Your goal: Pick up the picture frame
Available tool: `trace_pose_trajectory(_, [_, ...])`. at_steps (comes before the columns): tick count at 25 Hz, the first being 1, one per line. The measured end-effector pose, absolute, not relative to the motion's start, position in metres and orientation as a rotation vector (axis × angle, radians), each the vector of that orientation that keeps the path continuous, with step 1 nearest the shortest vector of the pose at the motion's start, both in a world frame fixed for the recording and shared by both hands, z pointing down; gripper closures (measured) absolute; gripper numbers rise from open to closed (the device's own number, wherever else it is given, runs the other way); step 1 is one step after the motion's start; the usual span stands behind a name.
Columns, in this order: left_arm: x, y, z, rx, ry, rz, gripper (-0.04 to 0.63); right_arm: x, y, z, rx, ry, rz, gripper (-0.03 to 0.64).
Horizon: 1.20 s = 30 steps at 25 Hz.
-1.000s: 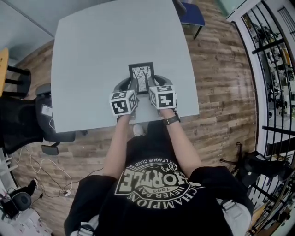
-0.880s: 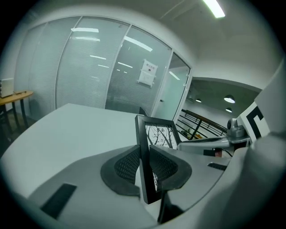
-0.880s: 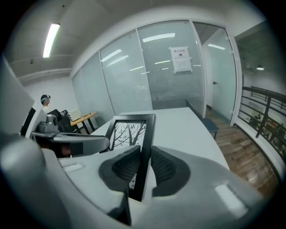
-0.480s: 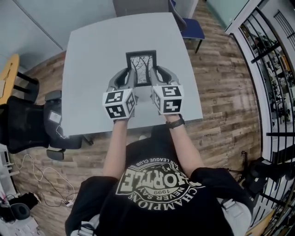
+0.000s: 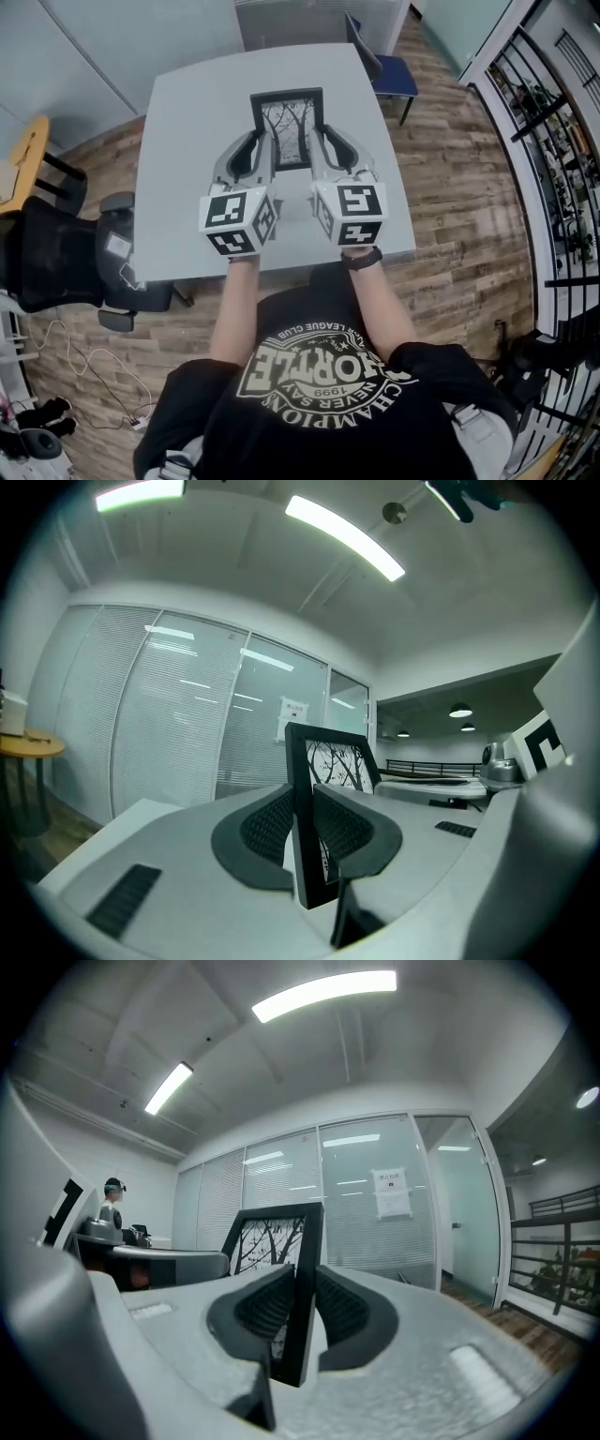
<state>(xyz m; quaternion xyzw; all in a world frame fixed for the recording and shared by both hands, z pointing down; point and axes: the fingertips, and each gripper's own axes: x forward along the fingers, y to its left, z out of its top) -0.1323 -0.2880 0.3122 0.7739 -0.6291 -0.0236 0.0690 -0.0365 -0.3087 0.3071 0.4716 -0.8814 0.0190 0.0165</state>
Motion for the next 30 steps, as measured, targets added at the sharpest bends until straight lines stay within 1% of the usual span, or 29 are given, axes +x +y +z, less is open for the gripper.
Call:
trace_pose_trajectory(7, [-0.128, -0.277, 0.301, 2.326, -1.918, -0.128, 0.525, -0.032, -0.297, 0.291, 1.466, -2.761, -0.050, 0.549])
trace_pose_trajectory(18, [-0.100, -0.277, 0.305, 2.310, -1.946, -0.098, 0.525, -0.005, -0.298, 0.297, 1.476, -2.762, -0.035, 0.549])
trace_pose_trajectory(30, [-0.075, -0.330, 0.349, 2.227, -1.799, -0.084, 0.523, 0.023, -0.344, 0.337, 1.447, -2.693, 0.043, 0.549])
